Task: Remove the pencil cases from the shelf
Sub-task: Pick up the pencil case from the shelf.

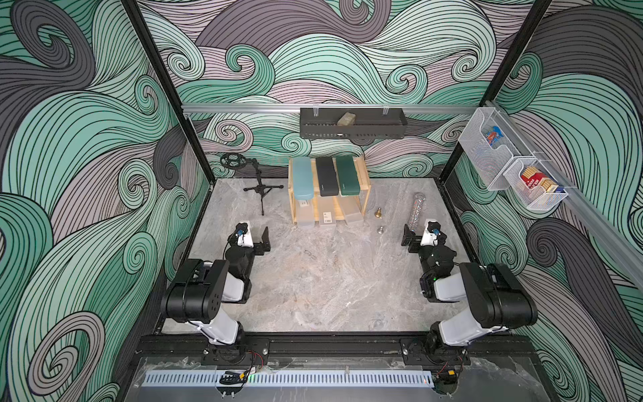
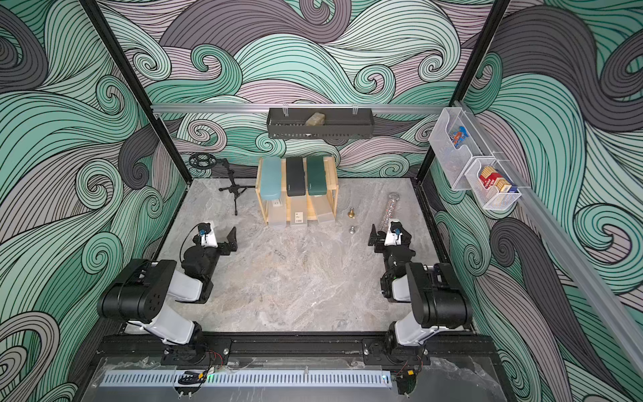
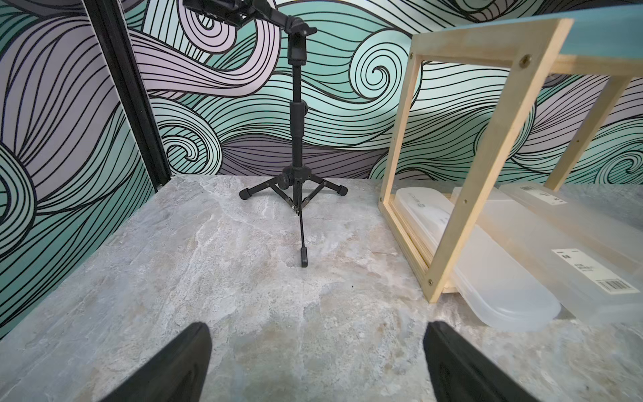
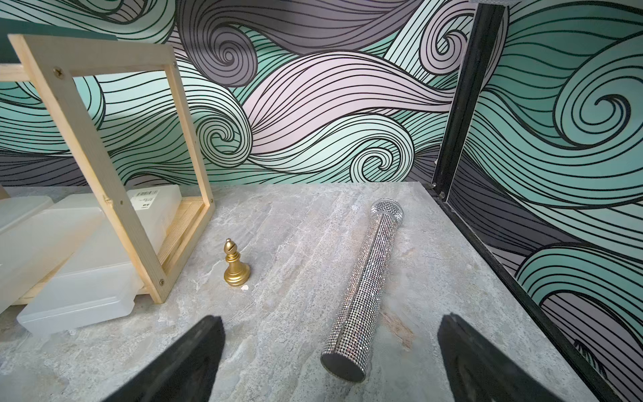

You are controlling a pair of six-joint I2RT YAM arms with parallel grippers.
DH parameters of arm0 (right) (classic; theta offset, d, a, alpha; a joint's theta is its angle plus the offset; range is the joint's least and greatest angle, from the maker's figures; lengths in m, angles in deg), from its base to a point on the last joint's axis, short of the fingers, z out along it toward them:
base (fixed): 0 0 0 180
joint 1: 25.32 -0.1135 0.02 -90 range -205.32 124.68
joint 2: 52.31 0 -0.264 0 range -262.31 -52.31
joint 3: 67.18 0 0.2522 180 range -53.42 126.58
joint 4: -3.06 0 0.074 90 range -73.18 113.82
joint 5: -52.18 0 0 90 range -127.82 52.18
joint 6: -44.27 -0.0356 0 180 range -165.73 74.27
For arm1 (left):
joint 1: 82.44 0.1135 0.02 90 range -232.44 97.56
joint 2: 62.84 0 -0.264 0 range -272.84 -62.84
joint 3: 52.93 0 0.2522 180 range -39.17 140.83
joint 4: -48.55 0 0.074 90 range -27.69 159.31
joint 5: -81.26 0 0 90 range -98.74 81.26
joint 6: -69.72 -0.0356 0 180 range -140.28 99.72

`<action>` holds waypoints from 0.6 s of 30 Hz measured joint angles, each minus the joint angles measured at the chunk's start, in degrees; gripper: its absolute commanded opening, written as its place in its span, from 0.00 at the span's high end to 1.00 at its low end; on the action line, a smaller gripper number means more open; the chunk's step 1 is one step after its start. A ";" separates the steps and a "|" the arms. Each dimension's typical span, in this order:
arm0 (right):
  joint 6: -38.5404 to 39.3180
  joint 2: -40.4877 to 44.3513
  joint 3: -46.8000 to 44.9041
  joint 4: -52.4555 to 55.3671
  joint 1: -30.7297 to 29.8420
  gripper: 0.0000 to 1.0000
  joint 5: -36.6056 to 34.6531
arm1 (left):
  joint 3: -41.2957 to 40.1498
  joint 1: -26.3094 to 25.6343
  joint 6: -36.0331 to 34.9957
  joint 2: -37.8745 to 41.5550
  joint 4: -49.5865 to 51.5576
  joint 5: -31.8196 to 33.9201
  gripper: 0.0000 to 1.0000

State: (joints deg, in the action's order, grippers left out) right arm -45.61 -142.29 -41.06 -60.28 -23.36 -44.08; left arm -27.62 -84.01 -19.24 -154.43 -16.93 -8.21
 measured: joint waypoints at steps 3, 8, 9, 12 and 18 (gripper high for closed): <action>0.00 0.00 0.00 -0.02 0.00 0.00 0.00 | 0.00 0.00 0.00 0.00 0.00 -0.22 0.02; 0.02 -0.02 0.00 0.00 0.00 0.00 0.00 | 0.00 0.00 0.00 0.00 0.00 -0.42 0.01; 0.00 0.00 0.00 -0.02 0.00 0.00 0.00 | 0.00 0.00 0.00 0.00 0.00 -0.42 0.01; 0.00 0.00 0.00 -0.02 0.00 0.00 0.00 | 0.00 0.00 0.00 0.00 0.00 -0.44 0.01; 0.00 -0.02 -0.02 -0.02 0.00 0.00 0.00 | 0.00 0.00 0.02 0.00 0.00 -0.70 0.01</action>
State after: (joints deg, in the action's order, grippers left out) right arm -45.61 -142.31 -41.08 -60.30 -23.36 -44.08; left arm -27.62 -84.01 -19.22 -154.43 -16.93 -8.91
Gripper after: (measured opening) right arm 0.997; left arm 0.985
